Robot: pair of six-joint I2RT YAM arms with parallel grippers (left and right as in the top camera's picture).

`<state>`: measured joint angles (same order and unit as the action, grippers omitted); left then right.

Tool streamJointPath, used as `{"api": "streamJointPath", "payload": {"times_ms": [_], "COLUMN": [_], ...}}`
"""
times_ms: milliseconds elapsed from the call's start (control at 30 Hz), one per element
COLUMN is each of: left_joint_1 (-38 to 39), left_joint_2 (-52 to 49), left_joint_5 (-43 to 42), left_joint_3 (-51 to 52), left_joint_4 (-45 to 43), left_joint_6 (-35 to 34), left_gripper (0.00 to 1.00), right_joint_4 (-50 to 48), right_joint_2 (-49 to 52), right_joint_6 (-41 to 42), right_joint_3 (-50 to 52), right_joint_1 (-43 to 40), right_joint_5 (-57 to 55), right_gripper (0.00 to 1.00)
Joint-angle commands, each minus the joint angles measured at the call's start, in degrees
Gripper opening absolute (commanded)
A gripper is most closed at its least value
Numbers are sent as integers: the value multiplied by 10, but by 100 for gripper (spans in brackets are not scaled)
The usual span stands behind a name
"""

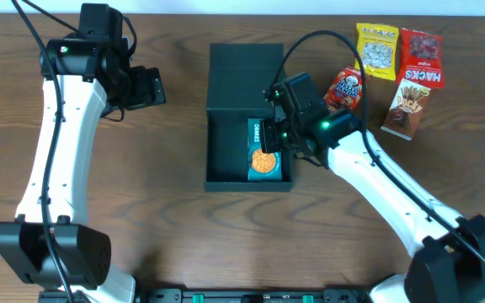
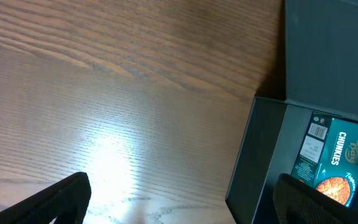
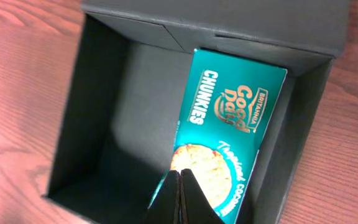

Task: Pack container
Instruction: 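Carry the Chunkies box into the black box and release, then grasp the Pocky box with the right gripper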

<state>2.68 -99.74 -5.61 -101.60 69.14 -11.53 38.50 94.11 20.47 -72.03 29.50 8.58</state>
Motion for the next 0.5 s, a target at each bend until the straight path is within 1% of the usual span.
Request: {"api": "streamJointPath", "payload": {"times_ms": [0, 33, 67, 100, 167, 200, 233, 267, 467], "left_joint_1": [-1, -1, -1, -1, -1, -1, -1, -1, -1], "left_joint_2": [1, 1, 1, 1, 1, 1, 1, 1, 1], "left_joint_5": [-1, -3, -6, -12, -23, -24, -24, -24, -24], "left_joint_3": [-8, -8, -8, -8, -8, -8, -8, -8, -8], "left_joint_4": [2, 2, 2, 2, 2, 1, 1, 0, -2], "left_joint_6": [8, 8, 8, 8, 8, 8, 8, 8, 8], "left_gripper": [95, 95, 95, 95, 95, 95, 95, 95, 95], "right_joint_4": [-8, -15, -19, -24, -39, -51, -61, -67, -54], "right_joint_2": [2, -1, -2, -1, 4, 9, 16, 21, 67], "right_joint_6": [-21, -21, -17, 3, 34, 33, 33, 32, 31], "right_joint_3": [-4, -7, -10, -12, -12, -12, -12, -12, -12], "right_joint_1": [-28, -48, -68, -96, -147, -170, -187, -202, -280], "right_joint_5": [-17, -17, -20, -34, -60, -63, -62, -63, -150], "right_gripper": [1, 1, 12, 26, 64, 82, 89, 99, 99]}}
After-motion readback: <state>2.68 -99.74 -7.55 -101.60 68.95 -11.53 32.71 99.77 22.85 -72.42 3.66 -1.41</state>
